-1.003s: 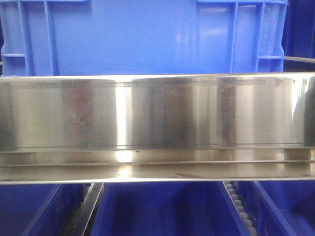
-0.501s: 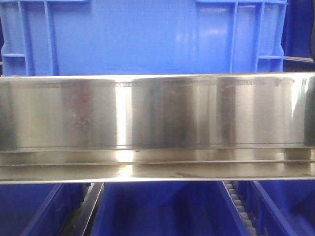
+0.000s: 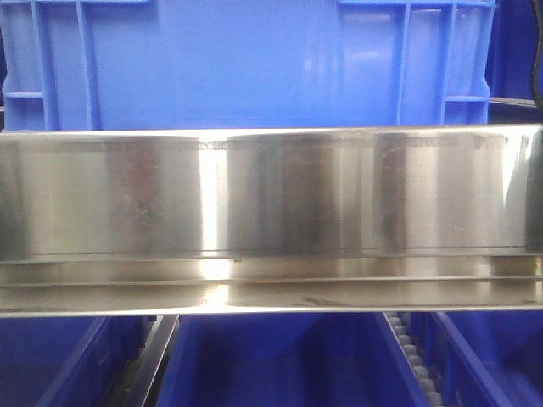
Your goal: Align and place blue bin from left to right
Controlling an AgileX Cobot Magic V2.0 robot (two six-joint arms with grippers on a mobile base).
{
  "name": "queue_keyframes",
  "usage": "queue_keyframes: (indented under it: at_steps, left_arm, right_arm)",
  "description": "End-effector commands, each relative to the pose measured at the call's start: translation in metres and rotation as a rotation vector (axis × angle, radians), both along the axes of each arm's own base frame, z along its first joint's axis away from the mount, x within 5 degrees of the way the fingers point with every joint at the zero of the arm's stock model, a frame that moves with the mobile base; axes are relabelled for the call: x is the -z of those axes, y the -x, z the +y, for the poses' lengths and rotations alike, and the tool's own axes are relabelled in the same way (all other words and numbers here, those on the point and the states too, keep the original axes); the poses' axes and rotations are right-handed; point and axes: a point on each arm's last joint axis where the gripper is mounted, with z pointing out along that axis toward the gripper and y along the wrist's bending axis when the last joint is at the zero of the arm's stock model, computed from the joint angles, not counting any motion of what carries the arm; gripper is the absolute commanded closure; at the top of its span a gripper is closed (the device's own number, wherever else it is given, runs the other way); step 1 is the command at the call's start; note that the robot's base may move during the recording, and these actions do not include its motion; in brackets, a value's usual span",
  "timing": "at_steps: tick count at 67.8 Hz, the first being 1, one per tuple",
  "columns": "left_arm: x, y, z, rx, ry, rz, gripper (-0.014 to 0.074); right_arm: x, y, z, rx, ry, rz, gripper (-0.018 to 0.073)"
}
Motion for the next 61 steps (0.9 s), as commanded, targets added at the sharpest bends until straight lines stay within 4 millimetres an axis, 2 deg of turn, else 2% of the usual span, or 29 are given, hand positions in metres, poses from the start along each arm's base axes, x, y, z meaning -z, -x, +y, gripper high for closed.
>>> queue_keyframes:
  at_steps: [1,10,15,38,61]
  left_arm:
    - [0.001,-0.002,-0.003,-0.001,0.005,-0.002,0.0489]
    - [0.003,-0.004,-0.003,0.000,0.003,-0.005,0.0274]
    - [0.004,-0.006,-0.004,0.000,-0.002,-0.007,0.0227]
    - [0.029,-0.023,-0.010,-0.035,0.013,0.055,0.0225]
    - [0.033,-0.027,-0.011,-0.033,0.011,0.058,0.0228]
  right_arm:
    - [-0.001,-0.003,0.001,-0.003,-0.004,-0.029,0.0307]
    - [0.000,-0.004,0.001,-0.003,-0.004,-0.028,0.0307]
    - [0.000,-0.004,0.001,-0.003,-0.004,-0.028,0.0307]
    - [0.000,-0.004,0.001,-0.003,-0.004,-0.028,0.0307]
    - [0.000,-0.004,0.001,-0.003,-0.006,-0.032,0.0307]
